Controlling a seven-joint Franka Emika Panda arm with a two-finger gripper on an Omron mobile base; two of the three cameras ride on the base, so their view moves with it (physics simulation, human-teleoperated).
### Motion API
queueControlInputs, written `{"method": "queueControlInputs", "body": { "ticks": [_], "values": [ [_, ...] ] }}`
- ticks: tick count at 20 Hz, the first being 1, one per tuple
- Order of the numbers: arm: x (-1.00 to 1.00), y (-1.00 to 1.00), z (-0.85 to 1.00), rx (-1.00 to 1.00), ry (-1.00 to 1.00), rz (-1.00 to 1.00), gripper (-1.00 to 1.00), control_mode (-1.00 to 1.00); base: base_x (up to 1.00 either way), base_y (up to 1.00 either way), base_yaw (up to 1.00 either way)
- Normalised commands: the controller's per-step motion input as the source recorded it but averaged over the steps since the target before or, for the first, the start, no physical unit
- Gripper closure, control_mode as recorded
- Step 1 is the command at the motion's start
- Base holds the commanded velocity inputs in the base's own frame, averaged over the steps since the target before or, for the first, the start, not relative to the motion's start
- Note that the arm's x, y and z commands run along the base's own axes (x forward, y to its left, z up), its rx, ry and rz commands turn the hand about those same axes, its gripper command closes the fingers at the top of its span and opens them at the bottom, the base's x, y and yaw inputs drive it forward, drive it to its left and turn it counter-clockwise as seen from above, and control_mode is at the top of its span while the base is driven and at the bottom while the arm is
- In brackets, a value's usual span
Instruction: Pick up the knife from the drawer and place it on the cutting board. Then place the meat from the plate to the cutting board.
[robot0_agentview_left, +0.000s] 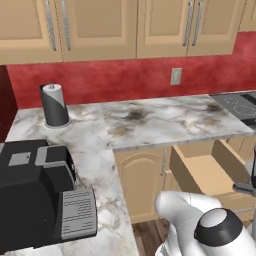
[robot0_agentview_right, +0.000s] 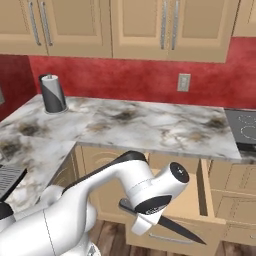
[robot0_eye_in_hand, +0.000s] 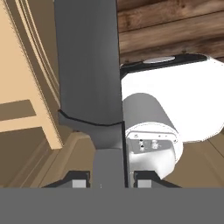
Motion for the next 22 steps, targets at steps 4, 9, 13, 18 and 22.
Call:
{"method": "queueControlInputs", "body": {
  "ticks": [4,9,13,18,22],
  "values": [
    [0.0,0.0,0.0,0.0,0.0,0.0,1.0,1.0,-0.17,-0.44,-0.02],
    [0.0,0.0,0.0,0.0,0.0,0.0,1.0,1.0,0.02,-0.55,-0.03],
    [0.0,0.0,0.0,0.0,0.0,0.0,1.0,1.0,0.21,-0.56,0.0],
    [0.0,0.0,0.0,0.0,0.0,0.0,1.0,1.0,-0.21,-0.61,0.0],
    [0.0,0.0,0.0,0.0,0.0,0.0,1.0,1.0,-0.8,-0.61,0.02]
  ]
}}
